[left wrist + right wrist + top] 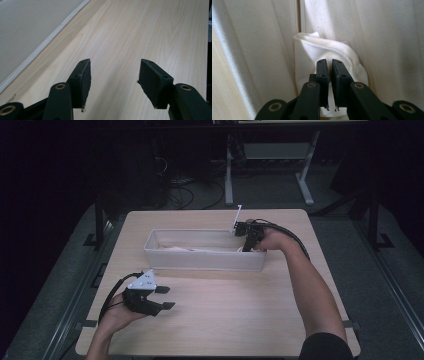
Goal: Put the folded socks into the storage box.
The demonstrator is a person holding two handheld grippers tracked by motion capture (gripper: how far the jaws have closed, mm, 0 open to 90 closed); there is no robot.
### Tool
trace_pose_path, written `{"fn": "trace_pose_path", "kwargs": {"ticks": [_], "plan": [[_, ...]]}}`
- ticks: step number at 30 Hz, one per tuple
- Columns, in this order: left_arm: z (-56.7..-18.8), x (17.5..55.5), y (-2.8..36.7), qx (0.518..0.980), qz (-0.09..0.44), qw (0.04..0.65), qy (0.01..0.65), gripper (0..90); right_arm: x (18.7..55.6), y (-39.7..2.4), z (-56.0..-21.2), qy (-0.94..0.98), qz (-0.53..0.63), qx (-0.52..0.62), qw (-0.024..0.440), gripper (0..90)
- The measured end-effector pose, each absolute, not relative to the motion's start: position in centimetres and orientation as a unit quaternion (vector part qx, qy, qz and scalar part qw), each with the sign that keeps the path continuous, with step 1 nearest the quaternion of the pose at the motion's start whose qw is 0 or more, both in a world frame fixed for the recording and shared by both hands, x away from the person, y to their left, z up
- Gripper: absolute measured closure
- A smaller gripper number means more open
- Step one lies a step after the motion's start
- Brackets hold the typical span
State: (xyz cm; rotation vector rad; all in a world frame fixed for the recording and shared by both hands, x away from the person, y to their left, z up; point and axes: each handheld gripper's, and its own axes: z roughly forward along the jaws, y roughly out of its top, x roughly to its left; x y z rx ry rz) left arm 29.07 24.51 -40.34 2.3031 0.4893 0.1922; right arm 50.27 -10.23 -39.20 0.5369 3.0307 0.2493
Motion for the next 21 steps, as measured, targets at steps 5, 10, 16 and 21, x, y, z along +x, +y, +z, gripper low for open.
{"fn": "trace_pose_path", "kwargs": {"ticks": [5, 10, 16, 21], "plan": [[-40.3, 29.1, 24.6, 0.902, 0.076, 0.38, 0.191, 43.1, 50.3, -10.4, -39.6, 0.981, 0.071, 0.179, 0.024, 83.8], [-40.2, 29.1, 24.6, 0.901, 0.077, 0.382, 0.19, 43.1, 50.1, -10.7, -38.5, 0.979, 0.089, 0.181, 0.033, 81.9], [-40.3, 29.0, 24.4, 0.902, 0.075, 0.38, 0.189, 43.1, 49.9, -10.6, -38.1, 0.979, 0.094, 0.179, 0.033, 83.5], [-40.2, 29.0, 24.4, 0.902, 0.077, 0.381, 0.189, 43.1, 50.0, -10.4, -39.1, 0.981, 0.071, 0.18, 0.029, 83.5]]}}
